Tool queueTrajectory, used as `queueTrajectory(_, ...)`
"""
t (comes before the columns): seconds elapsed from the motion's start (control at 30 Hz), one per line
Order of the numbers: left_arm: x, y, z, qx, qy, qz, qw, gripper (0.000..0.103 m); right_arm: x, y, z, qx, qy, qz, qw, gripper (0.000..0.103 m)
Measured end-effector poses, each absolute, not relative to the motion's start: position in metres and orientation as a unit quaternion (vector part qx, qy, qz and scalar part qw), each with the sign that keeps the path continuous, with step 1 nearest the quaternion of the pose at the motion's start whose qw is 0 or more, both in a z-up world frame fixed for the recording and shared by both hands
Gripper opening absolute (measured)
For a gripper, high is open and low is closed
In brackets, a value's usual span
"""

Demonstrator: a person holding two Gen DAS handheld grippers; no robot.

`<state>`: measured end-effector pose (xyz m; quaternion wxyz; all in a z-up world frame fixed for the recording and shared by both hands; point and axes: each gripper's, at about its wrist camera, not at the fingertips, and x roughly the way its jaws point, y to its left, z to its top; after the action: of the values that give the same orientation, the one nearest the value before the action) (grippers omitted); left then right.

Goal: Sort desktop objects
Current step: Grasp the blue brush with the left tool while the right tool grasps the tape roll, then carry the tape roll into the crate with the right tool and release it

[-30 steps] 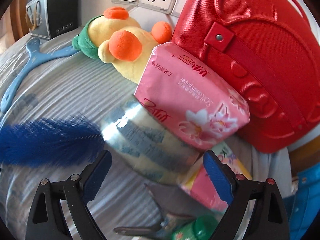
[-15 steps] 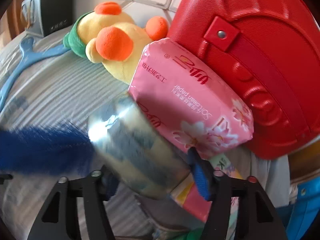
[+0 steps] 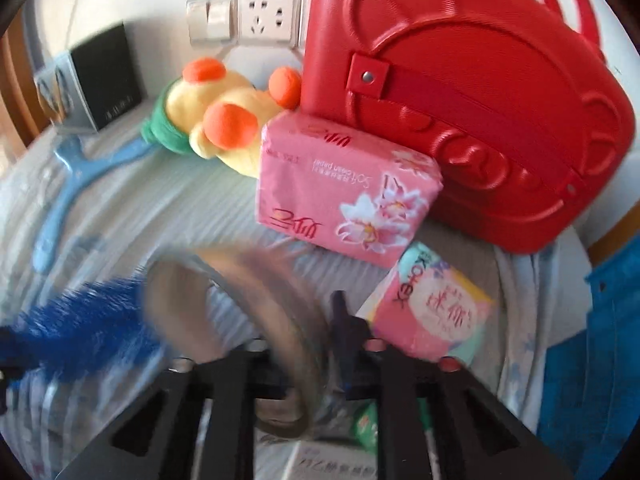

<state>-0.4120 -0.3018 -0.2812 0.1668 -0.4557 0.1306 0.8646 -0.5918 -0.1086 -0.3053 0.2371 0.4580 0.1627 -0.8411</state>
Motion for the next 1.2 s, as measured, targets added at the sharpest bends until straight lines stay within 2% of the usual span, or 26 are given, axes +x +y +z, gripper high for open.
queueTrajectory(0.33,-0.367,-0.301,-0.232,-0.428,0.121,0.882,0.154,0.011,-0.556,-0.105,-0.289,0.464,0.110,-0.847,0.236,0.012)
queueTrajectory(0.53,-0.339,-0.306,-0.196,-0.403,0.117,0.899,0.130,0.011,-0.530,-0.093,-0.256,0.455,0.070,-0.858,0.228,0.012)
queueTrajectory(0.87,-0.290,-0.286,-0.122,-0.326,0.115,0.930,0.125,0.011,-0.425,-0.046,-0.146,0.382,0.024,-0.894,0.231,0.012)
queueTrajectory(1.2,-0.274,-0.181,-0.040,-0.227,0.125,0.934,0.246,0.006,-0.282,0.070,-0.032,0.300,-0.007,-0.943,0.147,0.012)
